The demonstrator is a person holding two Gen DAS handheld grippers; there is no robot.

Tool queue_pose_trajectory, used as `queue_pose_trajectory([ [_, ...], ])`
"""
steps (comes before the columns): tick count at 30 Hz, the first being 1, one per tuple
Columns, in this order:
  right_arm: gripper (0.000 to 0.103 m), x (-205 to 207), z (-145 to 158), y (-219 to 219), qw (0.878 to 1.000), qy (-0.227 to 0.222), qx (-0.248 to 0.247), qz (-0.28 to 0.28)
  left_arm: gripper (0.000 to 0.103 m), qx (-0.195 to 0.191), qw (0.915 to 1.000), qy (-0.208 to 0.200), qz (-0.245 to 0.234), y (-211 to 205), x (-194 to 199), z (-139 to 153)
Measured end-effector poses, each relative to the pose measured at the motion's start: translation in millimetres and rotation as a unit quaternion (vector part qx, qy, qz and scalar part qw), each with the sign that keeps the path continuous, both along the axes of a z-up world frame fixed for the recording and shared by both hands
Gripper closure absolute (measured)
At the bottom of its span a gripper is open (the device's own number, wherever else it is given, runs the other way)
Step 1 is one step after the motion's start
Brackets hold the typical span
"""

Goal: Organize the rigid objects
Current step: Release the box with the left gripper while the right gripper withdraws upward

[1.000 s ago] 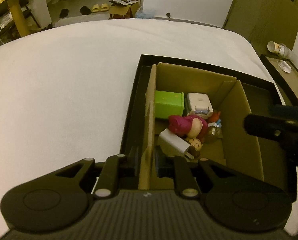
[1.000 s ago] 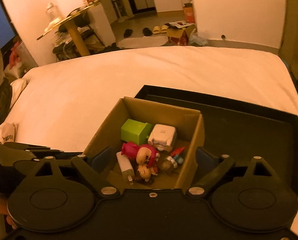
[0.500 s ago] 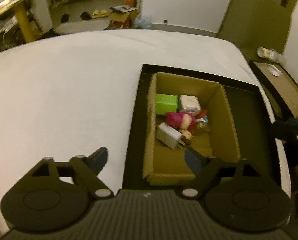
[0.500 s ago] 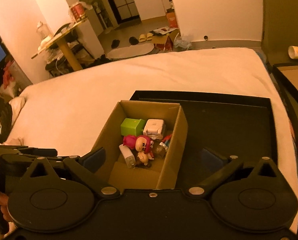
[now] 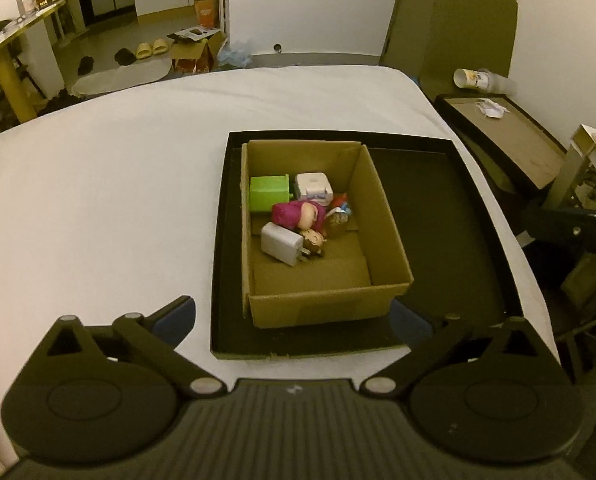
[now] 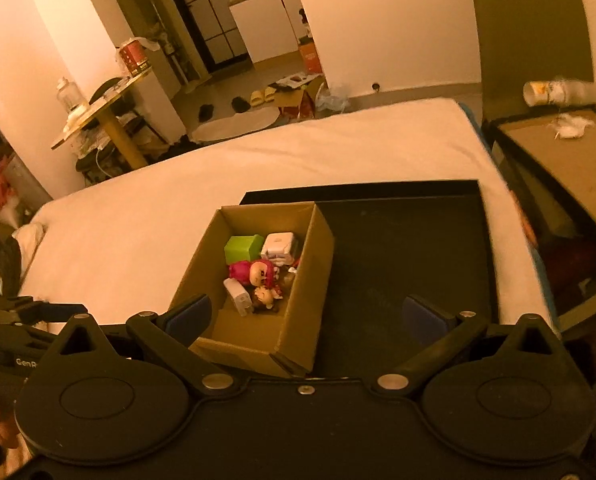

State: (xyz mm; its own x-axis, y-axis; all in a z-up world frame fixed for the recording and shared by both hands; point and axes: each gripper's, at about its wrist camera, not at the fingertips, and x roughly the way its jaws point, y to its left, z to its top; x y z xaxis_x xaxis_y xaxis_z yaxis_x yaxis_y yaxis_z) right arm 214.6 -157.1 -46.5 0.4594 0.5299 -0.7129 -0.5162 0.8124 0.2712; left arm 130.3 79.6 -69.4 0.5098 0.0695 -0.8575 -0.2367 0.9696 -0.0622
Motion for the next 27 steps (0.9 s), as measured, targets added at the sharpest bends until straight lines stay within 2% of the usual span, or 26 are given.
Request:
queue_pose_trajectory([
  [18, 0.000, -44, 32, -38, 0.999, -0.035, 0.018, -0.010, 0.000, 0.019, 0.9978, -0.063, -0.011, -22, -43, 55],
  [27, 0.000, -66, 48, -51, 0.998, -0.052, 0.031, -0.009, 0.000, 0.020, 0.9958, -0.088, -0.014, -33, -67, 71],
])
